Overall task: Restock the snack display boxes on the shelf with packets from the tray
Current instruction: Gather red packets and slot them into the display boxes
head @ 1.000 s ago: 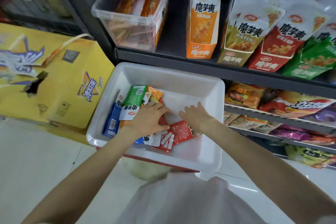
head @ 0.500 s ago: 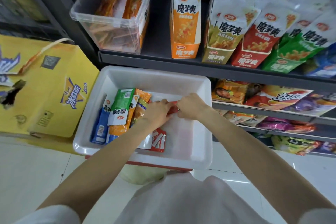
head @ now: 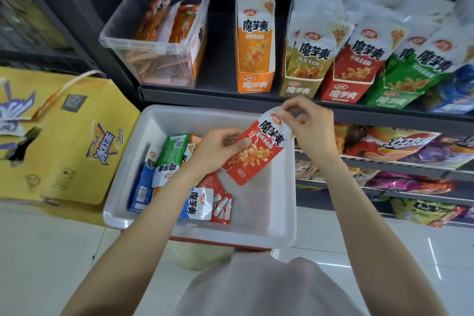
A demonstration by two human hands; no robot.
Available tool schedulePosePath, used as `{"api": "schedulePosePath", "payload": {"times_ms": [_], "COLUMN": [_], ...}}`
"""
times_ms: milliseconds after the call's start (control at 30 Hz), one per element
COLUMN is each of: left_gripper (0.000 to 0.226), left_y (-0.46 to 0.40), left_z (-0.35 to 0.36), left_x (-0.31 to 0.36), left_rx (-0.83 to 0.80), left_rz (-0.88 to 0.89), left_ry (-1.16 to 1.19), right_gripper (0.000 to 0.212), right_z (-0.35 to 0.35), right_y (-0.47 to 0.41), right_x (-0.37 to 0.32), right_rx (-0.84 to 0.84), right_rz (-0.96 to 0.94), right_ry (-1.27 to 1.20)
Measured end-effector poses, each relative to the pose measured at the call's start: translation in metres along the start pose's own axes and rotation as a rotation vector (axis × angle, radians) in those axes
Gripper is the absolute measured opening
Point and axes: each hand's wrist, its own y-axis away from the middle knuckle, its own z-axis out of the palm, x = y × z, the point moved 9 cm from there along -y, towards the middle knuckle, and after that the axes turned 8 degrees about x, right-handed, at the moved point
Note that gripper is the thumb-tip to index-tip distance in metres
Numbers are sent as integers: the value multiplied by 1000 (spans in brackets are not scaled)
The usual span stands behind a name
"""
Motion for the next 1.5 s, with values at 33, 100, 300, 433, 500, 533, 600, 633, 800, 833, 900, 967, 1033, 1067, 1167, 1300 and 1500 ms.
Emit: {"api": "schedulePosePath", "payload": {"times_ms": [33, 100, 300, 433, 500, 533, 600, 633, 800, 833, 900, 967, 1033, 1067, 1167, 1300, 1500], "left_gripper": [12, 11, 18, 35, 34, 32, 30, 31, 36, 38, 39, 38, 37, 37, 37, 39, 33], "left_y": [0, -1, -9, -22, -33, -39, -48, -52, -64, -65, -66, -66, -66, -66, -66, -66, -52], "left_z": [3, 10, 48, 74, 77, 79, 90, 98, 125, 126, 128, 128, 127, 127, 126, 126, 109], "left_x": [4, 14, 71, 126, 146, 152, 156, 155, 146, 145, 144, 144, 146, 146, 146, 146, 144], "left_rx": [0, 0, 3, 46, 170, 227, 307, 326, 353, 353, 349, 352, 348, 348, 339, 327, 345], "left_rz": [-4, 11, 182, 475, 606, 658, 756, 799, 866, 860, 854, 859, 864, 867, 867, 872, 919], "left_ry": [23, 47, -38, -159, -259, -336, -554, -659, -944, -975, -1015, -1030, -1031, -1028, -1019, -1016, -787], "right_gripper": [5, 12, 19, 10, 17, 21, 30, 32, 16, 12, 18, 17, 14, 14, 18, 26, 23], "right_z": [-8, -24, -70, -146, -188, -205, -225, -231, -212, -203, -186, -173, -165, -159, -145, -152, -168], "right_y": [1, 4, 14, 5, 0, -2, -10, -16, -55, -62, -72, -78, -85, -89, -92, -89, -39], "right_x": [0, 6, 22, 19, 19, 19, 18, 16, 11, 11, 8, 2, 0, 1, 4, 19, 15], "right_rx": [29, 50, -27, 296, 479, 540, 609, 629, 633, 614, 580, 543, 489, 451, 406, 456, 599], "right_rz": [36, 176, 322, 194, 126, 100, 44, 13, -127, -162, -245, -308, -310, -298, -291, -119, -38], "right_ry": [-41, -177, -335, -354, -353, -341, -334, -321, -37, 50, 217, 356, 454, 482, 531, 517, 300]}}
